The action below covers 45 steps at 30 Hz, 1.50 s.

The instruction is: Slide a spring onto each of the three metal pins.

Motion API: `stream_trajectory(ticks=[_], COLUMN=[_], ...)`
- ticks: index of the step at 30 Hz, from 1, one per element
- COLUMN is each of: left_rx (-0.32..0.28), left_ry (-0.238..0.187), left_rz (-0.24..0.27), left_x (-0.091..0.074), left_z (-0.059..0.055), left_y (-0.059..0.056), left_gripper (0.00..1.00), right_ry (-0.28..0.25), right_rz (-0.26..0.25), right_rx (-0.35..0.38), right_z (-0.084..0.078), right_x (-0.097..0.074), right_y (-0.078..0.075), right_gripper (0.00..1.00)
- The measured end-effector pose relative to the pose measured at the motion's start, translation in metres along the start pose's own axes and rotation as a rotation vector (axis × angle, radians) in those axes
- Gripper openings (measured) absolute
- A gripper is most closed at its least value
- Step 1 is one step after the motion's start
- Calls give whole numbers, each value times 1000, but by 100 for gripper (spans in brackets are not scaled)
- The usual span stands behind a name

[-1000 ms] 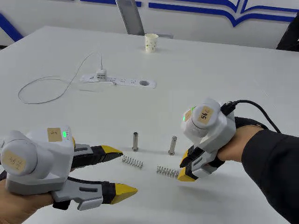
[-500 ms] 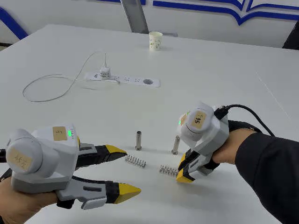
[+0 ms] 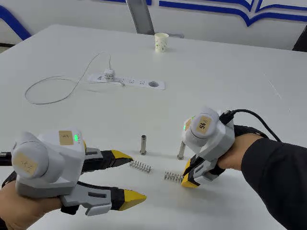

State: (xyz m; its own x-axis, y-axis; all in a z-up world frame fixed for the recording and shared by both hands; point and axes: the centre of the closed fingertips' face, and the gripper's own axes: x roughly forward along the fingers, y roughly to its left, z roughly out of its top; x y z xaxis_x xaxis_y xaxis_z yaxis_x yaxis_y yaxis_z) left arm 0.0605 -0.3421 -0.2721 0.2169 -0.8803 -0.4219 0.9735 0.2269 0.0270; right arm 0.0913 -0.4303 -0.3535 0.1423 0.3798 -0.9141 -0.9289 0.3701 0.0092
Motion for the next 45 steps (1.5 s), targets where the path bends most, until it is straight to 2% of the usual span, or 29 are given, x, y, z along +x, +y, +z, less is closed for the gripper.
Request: stream_trajectory(ticks=[10, 24, 34, 45], left_rx=[33, 76, 107, 131], left_ry=[24, 23, 1, -23], left_rz=[-33, -77, -99, -117], left_x=[12, 24, 27, 29], left_z=[-1, 5, 12, 17], left_y=[2, -3, -9, -14], left_gripper=[48, 45, 35, 21], right_ry=[-1, -34, -48, -46], right_rz=[3, 14, 17, 22], right_rx=[-31, -128, -179, -212], right_z=[3, 31, 48, 52], right_x=[-17, -51, -58, -59], right_y=[12, 38, 48, 54], right_gripper=[11, 11, 11, 11])
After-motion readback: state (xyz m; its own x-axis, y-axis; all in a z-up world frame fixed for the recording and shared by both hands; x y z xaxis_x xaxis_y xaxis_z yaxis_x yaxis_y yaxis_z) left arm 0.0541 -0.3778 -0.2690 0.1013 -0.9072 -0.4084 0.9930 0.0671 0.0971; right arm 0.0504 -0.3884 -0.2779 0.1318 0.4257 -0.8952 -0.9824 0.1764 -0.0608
